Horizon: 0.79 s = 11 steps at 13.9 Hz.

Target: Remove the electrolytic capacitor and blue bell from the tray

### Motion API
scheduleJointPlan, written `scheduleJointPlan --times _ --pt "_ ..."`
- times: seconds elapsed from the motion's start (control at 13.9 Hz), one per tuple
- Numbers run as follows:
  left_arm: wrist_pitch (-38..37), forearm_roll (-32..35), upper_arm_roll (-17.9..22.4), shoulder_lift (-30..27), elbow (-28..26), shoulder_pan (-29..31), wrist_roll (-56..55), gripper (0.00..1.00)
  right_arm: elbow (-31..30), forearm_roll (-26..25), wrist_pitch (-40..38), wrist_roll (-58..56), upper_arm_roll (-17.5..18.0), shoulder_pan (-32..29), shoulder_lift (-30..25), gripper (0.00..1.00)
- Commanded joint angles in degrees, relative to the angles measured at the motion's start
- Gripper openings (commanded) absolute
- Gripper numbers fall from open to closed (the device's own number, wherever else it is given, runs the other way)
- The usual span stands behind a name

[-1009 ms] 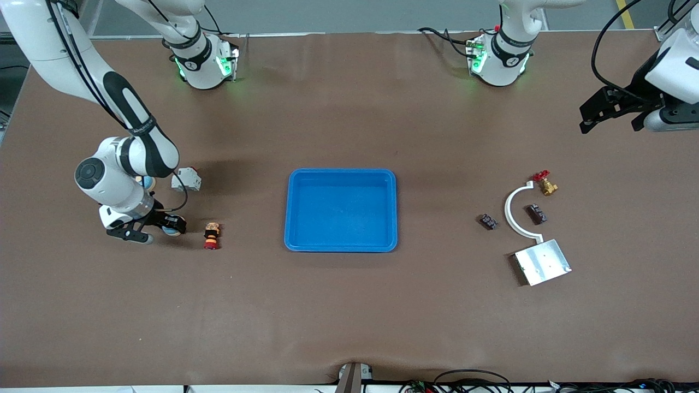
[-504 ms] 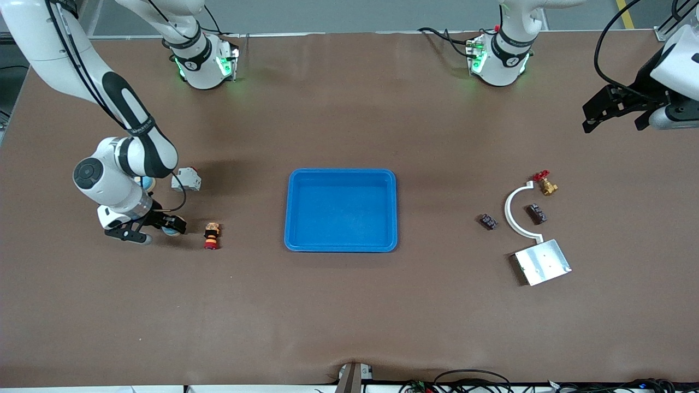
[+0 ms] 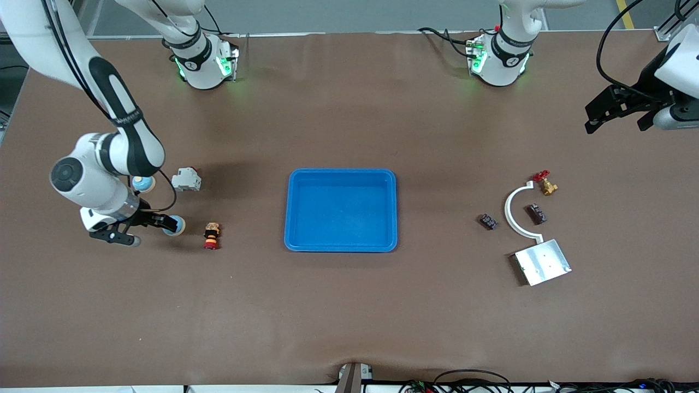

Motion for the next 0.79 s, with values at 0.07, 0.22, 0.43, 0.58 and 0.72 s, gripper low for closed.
scheduleJointPlan --times 0.07,0.22,0.43,0.58,0.72 --pt "-0.7 -0.2 -0.1 0.5 1.4 0.1 0.3 1.00 -0.2 -3.3 -10.0 1.1 -0.2 2.5 -12.1 1.00" --pt "-0.8 -0.3 -0.2 0.5 1.3 0.1 0.4 1.00 6.7 -3.8 -22.7 1.1 0.1 2.6 -14.4 1.00" --pt "-1.6 -0.2 -0.3 0.4 1.4 -0.1 0.5 1.00 18.8 -3.5 -38.0 1.1 0.3 3.7 -14.4 1.00" --pt "-1.8 -0.2 -0.4 0.4 1.4 -0.2 0.5 1.00 24.5 -2.8 -45.2 1.0 0.4 3.8 -14.4 1.00" --pt "-1.8 -0.2 -0.4 0.4 1.4 -0.3 0.5 1.00 25.4 0.6 -47.2 1.0 0.0 3.5 -16.5 1.00"
